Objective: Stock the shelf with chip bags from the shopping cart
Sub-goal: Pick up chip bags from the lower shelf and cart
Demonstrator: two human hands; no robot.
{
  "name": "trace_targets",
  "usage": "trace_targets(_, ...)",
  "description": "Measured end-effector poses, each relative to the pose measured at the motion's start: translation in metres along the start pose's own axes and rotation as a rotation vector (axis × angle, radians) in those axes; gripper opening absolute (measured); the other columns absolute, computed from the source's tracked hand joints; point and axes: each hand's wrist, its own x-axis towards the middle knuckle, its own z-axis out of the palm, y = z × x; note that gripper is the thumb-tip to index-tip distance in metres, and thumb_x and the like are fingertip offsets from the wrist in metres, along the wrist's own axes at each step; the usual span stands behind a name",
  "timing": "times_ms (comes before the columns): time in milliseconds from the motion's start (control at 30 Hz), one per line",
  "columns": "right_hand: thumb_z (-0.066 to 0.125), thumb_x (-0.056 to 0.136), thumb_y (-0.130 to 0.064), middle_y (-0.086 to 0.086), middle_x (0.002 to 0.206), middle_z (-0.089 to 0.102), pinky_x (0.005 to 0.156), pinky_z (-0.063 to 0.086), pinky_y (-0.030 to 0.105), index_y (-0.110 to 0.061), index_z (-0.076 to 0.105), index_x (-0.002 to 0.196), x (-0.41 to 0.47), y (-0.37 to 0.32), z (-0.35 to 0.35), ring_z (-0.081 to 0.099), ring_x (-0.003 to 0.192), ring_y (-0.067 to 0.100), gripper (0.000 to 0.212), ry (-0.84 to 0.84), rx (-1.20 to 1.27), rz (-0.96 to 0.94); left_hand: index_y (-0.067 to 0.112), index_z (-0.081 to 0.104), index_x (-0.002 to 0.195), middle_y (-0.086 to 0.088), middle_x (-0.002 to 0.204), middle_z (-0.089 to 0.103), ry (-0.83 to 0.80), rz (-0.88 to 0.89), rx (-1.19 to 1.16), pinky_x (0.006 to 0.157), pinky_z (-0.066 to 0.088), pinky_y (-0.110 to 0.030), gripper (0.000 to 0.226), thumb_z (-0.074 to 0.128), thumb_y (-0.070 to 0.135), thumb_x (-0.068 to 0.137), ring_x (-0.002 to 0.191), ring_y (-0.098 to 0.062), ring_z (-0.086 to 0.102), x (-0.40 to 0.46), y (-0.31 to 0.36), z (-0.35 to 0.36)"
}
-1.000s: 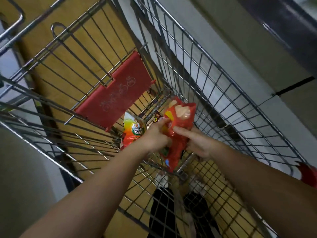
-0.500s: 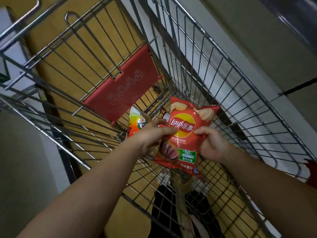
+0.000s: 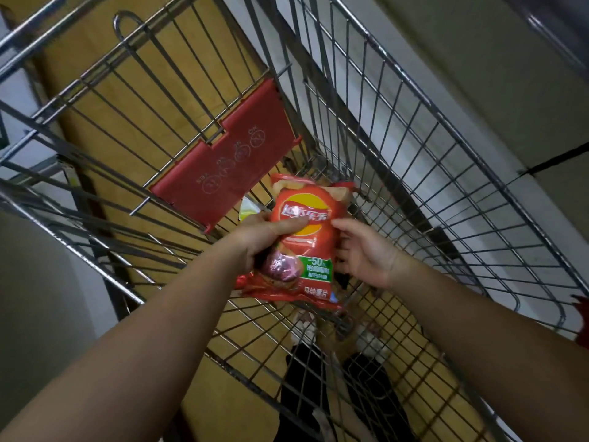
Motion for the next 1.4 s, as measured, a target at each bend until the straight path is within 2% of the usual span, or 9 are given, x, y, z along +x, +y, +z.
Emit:
trace_targets(100,0.052,0.093,-0.029,0.007,0.125,0.055,0.094,0.045,0.036,-0.015,0.044,0.133,0.015,-0.003,-0.003,0.055,0.106,0.019,0.043,0.186,-0.245,-0.033,0.006,0.055,0.116,-0.014,0.093,0.068,0.137,-0.042,0.028,0.067,0.054,-0.039,0.052,0.078,0.024,0.074,0.076,-0.028,0.067,0.005,0.002,-0.012)
trace_targets(200,0.057,0.091,-0.02,0.009,0.126,0.056,0.091,0.048,0.036,-0.015,0.046,0.133,0.036,0.005,-0.014,0.057,0.107,0.022,0.044,0.381,-0.516,-0.031,0.005,0.054,0.119,-0.016,0.107,0.066,0.228,-0.049,0.103,0.081,0.053,-0.046,0.057,0.079,0.026,0.072,0.091,-0.033,0.066,0.017,0.0,-0.016)
trace_targets(367,0.059,0.09,-0.018,0.01,0.129,0.054,0.076,0.05,0.025,-0.013,0.038,0.139,0.063,0.026,-0.026,0.057,0.102,0.024,0.054,0.384,-1.06,-0.06,0.007,0.051,0.126,-0.018,0.116,0.064,0.307,-0.064,0.223,0.094,0.05,-0.052,0.069,0.079,0.035,0.07,0.103,-0.036,0.064,0.037,-0.006,-0.011)
trace_targets(533,0.066,0.084,-0.026,0.017,0.152,0.019,0.112,0.024,0.045,-0.016,0.018,0.148,0.092,0.049,-0.023,0.02,0.14,0.034,0.08,0.32,-1.511,-0.077,0.006,0.045,0.132,-0.017,0.121,0.061,0.367,-0.086,0.234,0.091,0.051,-0.051,0.08,0.081,0.037,0.068,0.105,-0.036,0.062,0.053,-0.012,-0.02)
trace_targets(633,0.07,0.082,-0.026,0.019,0.155,-0.011,0.114,0.008,0.053,-0.019,0.001,0.15,0.106,0.051,-0.021,-0.008,0.144,0.036,0.097,0.347,-1.573,-0.02,0.006,0.042,0.132,-0.017,0.122,0.059,0.39,-0.107,0.235,0.089,0.052,-0.05,0.085,0.083,0.038,0.065,0.105,-0.036,0.062,0.06,-0.017,-0.027)
trace_targets(767,0.071,0.079,-0.016,0.021,0.153,-0.02,0.113,0.002,0.057,-0.018,-0.013,0.149,0.125,0.041,-0.024,-0.015,0.142,0.037,0.109,0.423,-1.698,0.004,0.006,0.046,0.129,-0.018,0.117,0.062,0.375,-0.128,0.204,0.087,0.053,-0.05,0.078,0.082,0.036,0.067,0.099,-0.036,0.064,0.064,-0.02,-0.032)
trace_targets(833,0.074,0.077,-0.019,0.021,0.154,-0.015,0.113,0.004,0.058,-0.016,-0.008,0.149,0.132,0.033,-0.024,-0.011,0.143,0.038,0.109,0.452,-1.767,-0.02,0.007,0.046,0.129,-0.017,0.117,0.063,0.386,-0.125,0.2,0.085,0.053,-0.048,0.077,0.082,0.037,0.068,0.099,-0.035,0.064,0.066,-0.02,-0.032)
trace_targets(1033,0.07,0.079,-0.025,0.015,0.143,0.034,0.11,0.023,0.047,-0.008,0.021,0.145,0.134,0.016,-0.028,0.029,0.134,0.03,0.084,0.462,-1.913,-0.26,0.009,0.038,0.136,-0.015,0.127,0.056,0.429,-0.098,0.197,0.093,0.05,-0.053,0.089,0.082,0.042,0.066,0.111,-0.037,0.059,0.068,-0.014,-0.025)
trace_targets(1400,0.071,0.074,-0.044,0.007,0.125,0.055,0.104,0.036,0.042,-0.028,0.028,0.143,0.091,0.016,-0.049,0.051,0.116,0.026,0.083,0.454,-1.655,-0.195,0.009,0.03,0.136,-0.015,0.133,0.049,0.501,0.017,0.131,0.092,0.047,-0.049,0.084,0.079,0.036,0.073,0.118,-0.036,0.053,0.033,-0.002,-0.022)
